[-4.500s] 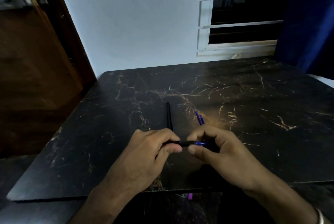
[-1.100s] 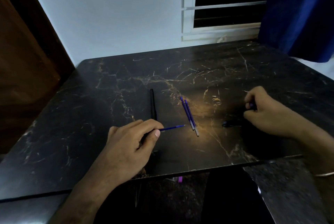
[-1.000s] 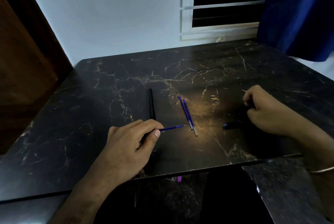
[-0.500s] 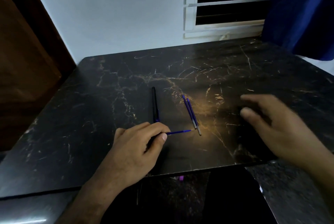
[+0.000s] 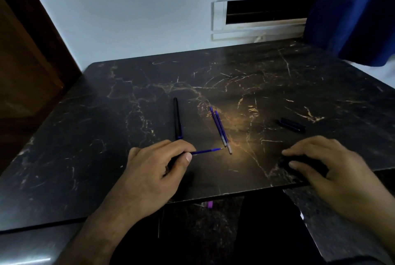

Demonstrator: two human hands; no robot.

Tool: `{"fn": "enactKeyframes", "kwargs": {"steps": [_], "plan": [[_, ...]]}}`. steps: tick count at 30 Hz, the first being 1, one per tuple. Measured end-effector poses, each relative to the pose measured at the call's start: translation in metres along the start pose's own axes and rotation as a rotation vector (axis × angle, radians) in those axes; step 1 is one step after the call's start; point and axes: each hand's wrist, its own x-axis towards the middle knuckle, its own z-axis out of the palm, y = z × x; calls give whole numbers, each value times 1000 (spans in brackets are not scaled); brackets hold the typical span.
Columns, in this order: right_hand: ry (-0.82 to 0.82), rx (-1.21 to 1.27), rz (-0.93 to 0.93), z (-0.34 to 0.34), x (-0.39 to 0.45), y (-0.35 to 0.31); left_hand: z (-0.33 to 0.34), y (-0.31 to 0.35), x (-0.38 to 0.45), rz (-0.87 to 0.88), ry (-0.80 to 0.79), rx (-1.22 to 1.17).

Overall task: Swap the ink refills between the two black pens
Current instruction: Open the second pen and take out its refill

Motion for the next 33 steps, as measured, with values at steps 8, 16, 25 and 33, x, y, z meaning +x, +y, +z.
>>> {"fn": "enactKeyframes", "kwargs": {"steps": [8,16,25,33], "plan": [[69,-28,22,12,39,-19,1,6,3,6,-9,-7],[3,-104,50,27,64,-26,-1,5,-1,2,-9,-7],[-41,-130,88,23,62,-29,2,4,-1,5,-12,7],[-13,135,-66,36,43,-61,7,3,1,6,-9,67]]}}
